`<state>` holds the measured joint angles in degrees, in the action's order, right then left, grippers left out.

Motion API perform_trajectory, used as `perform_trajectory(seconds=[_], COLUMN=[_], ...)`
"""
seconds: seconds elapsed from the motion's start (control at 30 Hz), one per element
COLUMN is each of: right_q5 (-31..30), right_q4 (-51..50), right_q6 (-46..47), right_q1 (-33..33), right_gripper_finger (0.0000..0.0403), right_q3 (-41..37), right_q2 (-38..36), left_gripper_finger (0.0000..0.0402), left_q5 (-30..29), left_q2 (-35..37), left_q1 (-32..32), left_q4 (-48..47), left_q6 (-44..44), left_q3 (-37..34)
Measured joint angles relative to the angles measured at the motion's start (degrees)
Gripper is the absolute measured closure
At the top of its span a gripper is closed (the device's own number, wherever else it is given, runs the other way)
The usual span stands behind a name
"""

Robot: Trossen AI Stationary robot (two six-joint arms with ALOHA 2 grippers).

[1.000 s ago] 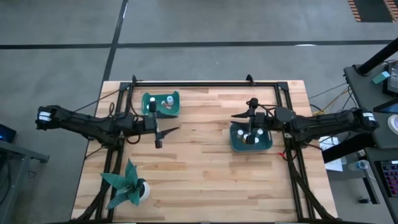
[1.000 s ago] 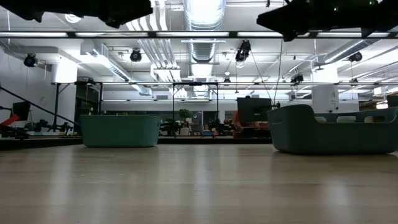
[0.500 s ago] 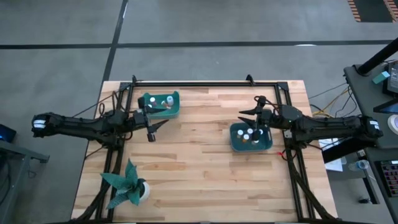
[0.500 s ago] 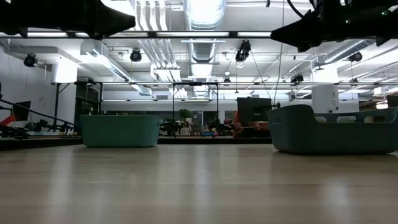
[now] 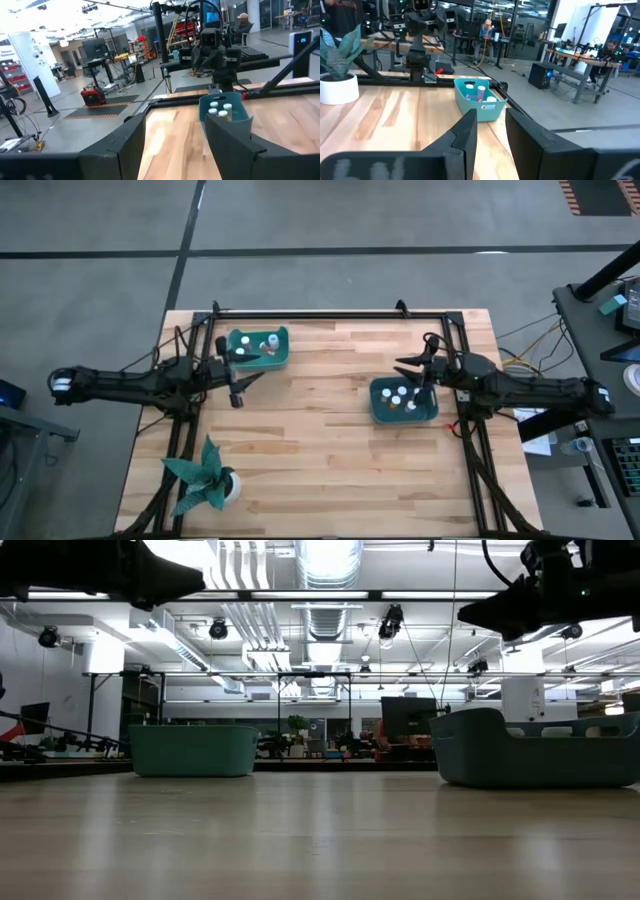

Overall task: Pick and place medicine bottles into bin by pill shape (circle, oval)
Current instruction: Return to Home Position

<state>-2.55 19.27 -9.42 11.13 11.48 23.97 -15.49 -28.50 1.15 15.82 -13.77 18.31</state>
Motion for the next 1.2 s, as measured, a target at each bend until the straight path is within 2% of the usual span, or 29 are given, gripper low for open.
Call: perform_trajectory(seconds=[0.33,0.53,1.0,1.2], right_q5=[-0.4,-0.4,-0.4,-0.4], right_q4=[-8.1,-12.9,-17.1,-21.7], right_q6=[0.4,0.4,1.2,3.1], right_q1=[0.3,0.3,0.3,0.3], right_gripper_finger=[0.031,0.031,0.031,0.031], right_q3=[0.0,-0.2,-1.9,-2.4], right_q2=[-8.4,-12.2,-17.1,-20.0], left_gripper_finger=[0.0212,0.0212,0.0212,0.0212], left_q5=[0.0,-1.0,-1.6,-5.3], left_q2=[4.4,10.4,23.7,27.3], left_q1=[0.0,0.0,0.0,0.0], left_q4=[-3.4,-3.4,-6.2,-10.2], left_q6=[1.5,3.0,4.8,7.0], left_q3=[-3.2,-6.7,-12.4,-12.8])
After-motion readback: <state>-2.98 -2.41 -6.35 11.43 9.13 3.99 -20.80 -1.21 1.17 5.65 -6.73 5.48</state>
